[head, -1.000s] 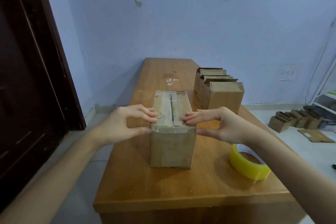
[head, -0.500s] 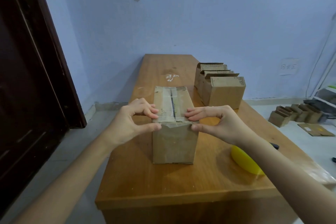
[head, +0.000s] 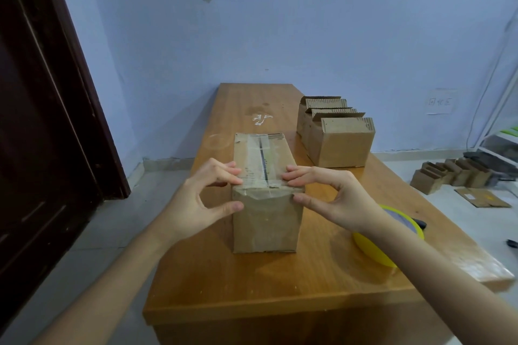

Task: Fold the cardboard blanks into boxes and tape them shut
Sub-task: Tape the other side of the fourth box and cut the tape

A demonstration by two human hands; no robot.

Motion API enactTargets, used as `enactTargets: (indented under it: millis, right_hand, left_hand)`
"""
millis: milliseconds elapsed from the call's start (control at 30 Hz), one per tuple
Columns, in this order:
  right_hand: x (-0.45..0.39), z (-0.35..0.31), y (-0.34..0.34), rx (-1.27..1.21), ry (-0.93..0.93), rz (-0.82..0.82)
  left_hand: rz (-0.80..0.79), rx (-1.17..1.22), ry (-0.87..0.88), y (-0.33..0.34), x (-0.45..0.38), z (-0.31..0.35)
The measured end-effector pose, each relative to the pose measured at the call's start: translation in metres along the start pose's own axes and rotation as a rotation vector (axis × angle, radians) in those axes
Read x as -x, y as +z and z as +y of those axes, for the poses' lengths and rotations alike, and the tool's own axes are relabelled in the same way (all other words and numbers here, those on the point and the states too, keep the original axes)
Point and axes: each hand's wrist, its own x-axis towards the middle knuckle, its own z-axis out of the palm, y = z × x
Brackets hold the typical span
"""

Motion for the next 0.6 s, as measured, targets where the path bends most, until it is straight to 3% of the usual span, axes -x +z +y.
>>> enactTargets:
  millis: [233,367,467,600]
  right_hand:
    - [0.007,0.001,0.003,0.102,-0.017,-0.128]
    - [0.0,-0.017,-0.006,-0.091,0.196,-0.138]
    - [-0.01,-0.024,-0.006,0.034,0.244,-0.107]
    - [-0.005,-0.013,0.001,0.156,0.07,-0.066]
  left_hand:
    - [-0.008,0.049,-0.011,0.004,0.003,-0.001]
    - [0.02,0.142,-0.118,0.002,-0.005,0.012]
    - [0.07,-0.079,-0.138,0.005,-0.012,0.02]
    - [0.048,-0.302,0.1,-0.001,-0.011,0.011]
